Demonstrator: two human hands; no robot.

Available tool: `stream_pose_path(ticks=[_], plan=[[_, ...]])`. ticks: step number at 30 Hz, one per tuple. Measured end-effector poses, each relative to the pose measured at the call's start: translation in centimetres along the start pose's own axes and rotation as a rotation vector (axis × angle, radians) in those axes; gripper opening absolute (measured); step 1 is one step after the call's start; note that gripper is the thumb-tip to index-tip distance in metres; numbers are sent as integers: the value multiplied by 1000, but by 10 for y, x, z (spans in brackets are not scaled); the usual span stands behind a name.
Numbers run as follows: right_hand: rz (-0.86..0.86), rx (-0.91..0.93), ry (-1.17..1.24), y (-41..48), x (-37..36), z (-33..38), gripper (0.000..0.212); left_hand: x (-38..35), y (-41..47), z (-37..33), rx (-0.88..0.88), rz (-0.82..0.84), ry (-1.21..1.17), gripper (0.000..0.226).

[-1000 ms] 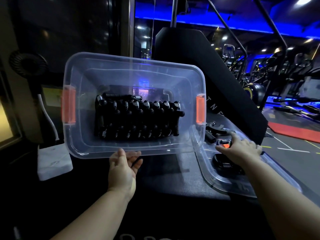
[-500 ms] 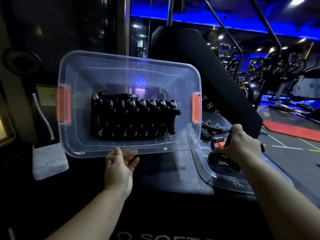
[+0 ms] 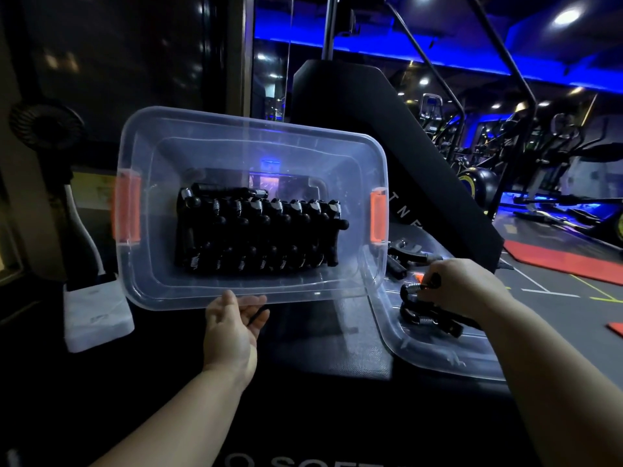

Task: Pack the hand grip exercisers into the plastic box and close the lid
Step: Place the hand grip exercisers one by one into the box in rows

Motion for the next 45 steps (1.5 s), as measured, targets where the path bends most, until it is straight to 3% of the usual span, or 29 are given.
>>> stream_pose_path(ticks=[6, 9, 13, 17, 23, 30, 36, 41, 45], plan=[[-44, 22, -33, -13, 4, 8, 23, 0, -1, -2, 6, 4, -7, 18], [-62, -3, 153, -20, 20, 10, 15, -1, -2, -3, 18, 7, -13, 18], [-419, 124, 313, -30, 55, 26, 11, -2, -3, -3, 33, 15, -7, 21], [-591, 308, 479, -39, 77, 64, 23, -1, -3, -5, 35, 26, -18, 24], [-562, 543, 524, -17, 75, 130, 27, -1, -3, -7, 49, 34, -13, 24], [-534, 623, 451, 35, 60, 190, 27, 0, -2, -7, 28, 90, -25, 30], [-505, 549, 443, 78, 45, 216, 28, 2, 0, -4, 46, 77, -74, 19], [-457, 431, 438, 101, 28, 224, 26, 7, 1, 0, 73, 102, -58, 30], [-432, 429, 404, 109, 17, 232, 21, 7, 2, 1, 63, 109, -39, 26]])
Point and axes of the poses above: each hand's wrist, its own y-axis towards the middle knuckle, its own x-axis out of the back of the hand, z = x × y, the point moved 2 cm from there along y, towards the middle knuckle, and after that the axes turned 13 degrees about -x, right-handed, at the moved point
